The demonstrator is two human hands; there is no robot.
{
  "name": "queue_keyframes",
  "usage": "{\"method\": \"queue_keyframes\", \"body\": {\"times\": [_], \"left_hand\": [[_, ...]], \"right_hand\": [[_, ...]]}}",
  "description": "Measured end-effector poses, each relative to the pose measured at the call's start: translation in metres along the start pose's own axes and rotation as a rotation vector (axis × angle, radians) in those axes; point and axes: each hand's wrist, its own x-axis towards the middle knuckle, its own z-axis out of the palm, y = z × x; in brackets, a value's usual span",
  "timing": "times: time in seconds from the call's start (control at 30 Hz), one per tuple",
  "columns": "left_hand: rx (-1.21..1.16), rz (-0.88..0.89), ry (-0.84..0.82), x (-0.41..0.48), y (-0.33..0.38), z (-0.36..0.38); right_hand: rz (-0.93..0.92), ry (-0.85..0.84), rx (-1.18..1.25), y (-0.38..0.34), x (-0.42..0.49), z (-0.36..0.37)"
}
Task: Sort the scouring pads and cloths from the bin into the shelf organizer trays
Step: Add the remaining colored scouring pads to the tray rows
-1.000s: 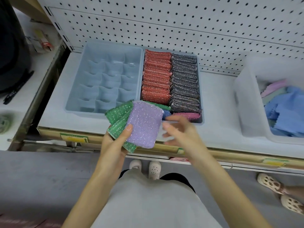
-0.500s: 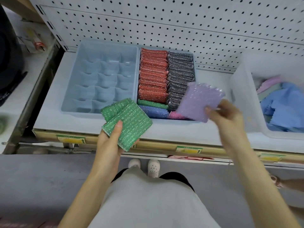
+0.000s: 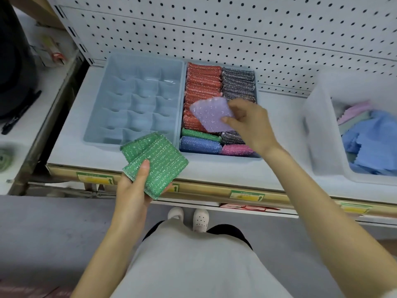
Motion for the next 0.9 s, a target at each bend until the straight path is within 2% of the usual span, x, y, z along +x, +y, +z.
{"method": "queue_keyframes", "body": {"times": [0.13, 0.23, 0.33, 0.47, 0.57, 0.67, 0.8, 0.9], "left_hand": [[-0.026, 0.017, 0.039, -0.002, 0.001, -0.007], [-0.044, 0.026, 0.067, -0.003, 0.000, -0.011], [-0.057, 0.036, 0.085, -0.004, -0.001, -0.013], [-0.074, 0.035, 0.092, -0.006, 0.001, -0.014], [-0.079, 0.032, 0.094, -0.004, 0.003, -0.014], [-0.079, 0.025, 0.091, -0.001, 0.004, -0.014], [-0.081, 0.014, 0.085, 0.001, 0.005, -0.010], [-0.065, 0.013, 0.069, 0.003, 0.006, -0.006]], "right_hand": [[-0.346, -0.092, -0.485, 0.001, 0.008, 0.024], [-0.430, -0.122, -0.632, -0.002, 0.009, 0.039], [-0.389, -0.129, -0.635, -0.003, 0.008, 0.050], [-0.278, -0.064, -0.475, 0.000, 0.012, 0.054], [-0.272, -0.065, -0.449, 0.003, 0.014, 0.046], [-0.263, -0.128, -0.385, 0.002, 0.013, 0.043], [-0.302, -0.282, -0.448, 0.004, 0.015, 0.048], [-0.252, -0.349, -0.402, 0.003, 0.019, 0.041]]}}
